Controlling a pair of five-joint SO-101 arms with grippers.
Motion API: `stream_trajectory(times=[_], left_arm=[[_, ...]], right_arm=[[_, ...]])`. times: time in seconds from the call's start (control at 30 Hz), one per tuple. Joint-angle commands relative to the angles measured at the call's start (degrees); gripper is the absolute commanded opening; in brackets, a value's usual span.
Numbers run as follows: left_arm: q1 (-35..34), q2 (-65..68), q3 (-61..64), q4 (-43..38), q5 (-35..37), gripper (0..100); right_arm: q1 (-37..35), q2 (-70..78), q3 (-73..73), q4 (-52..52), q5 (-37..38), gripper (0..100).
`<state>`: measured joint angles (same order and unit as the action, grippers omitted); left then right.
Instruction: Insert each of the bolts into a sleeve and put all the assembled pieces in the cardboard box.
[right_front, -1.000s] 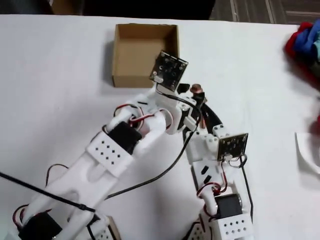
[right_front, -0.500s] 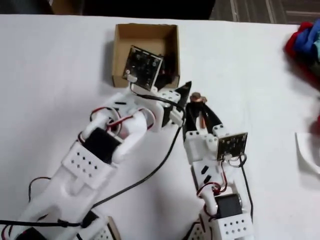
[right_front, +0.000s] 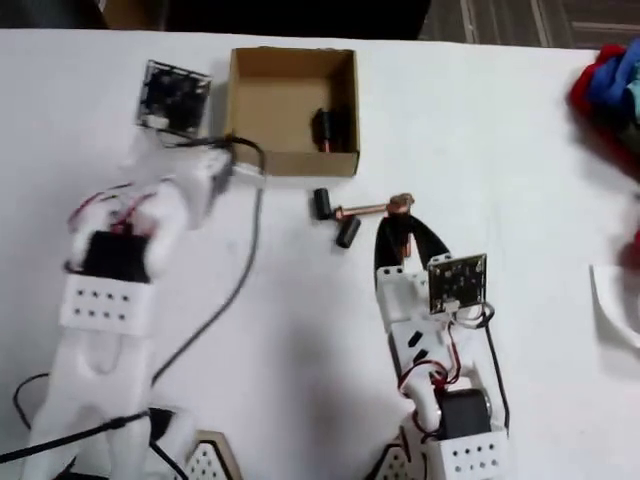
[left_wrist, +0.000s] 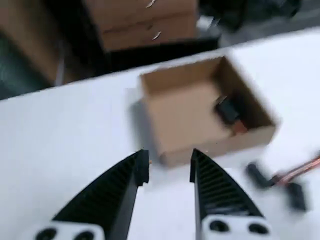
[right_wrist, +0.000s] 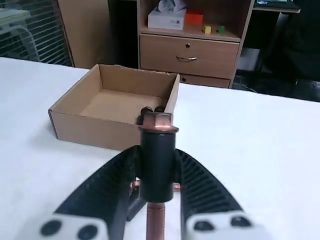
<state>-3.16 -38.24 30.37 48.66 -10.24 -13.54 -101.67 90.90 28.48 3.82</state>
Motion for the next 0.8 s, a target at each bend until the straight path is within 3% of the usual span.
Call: stream_trajectory(times=[0.0,0.2,0.5,0.67,0.77], left_arm=[[-8.35,-2.29,-1.98,6.33,-6.07,15],[-11.16,-2.29,-2.42,10.81,0.09,15],[-12.31,-6.95,-1.98,11.87,0.88,15],[-16.09,-11.43,-1.01,13.19,0.79,15],[-18.46,-12.84,1.54,13.27,0.79,15]], right_arm=[[-1.45,3.56,-8.0,0.75,0.88,2.3],[-3.74,32.31,-28.22,-1.71,3.78,2.2],[-3.82,83.03,-80.88,9.54,3.43,2.2],[-4.0,107.65,-108.92,22.55,-7.82,2.2],[-5.05,122.86,-130.11,31.16,-10.46,2.2]])
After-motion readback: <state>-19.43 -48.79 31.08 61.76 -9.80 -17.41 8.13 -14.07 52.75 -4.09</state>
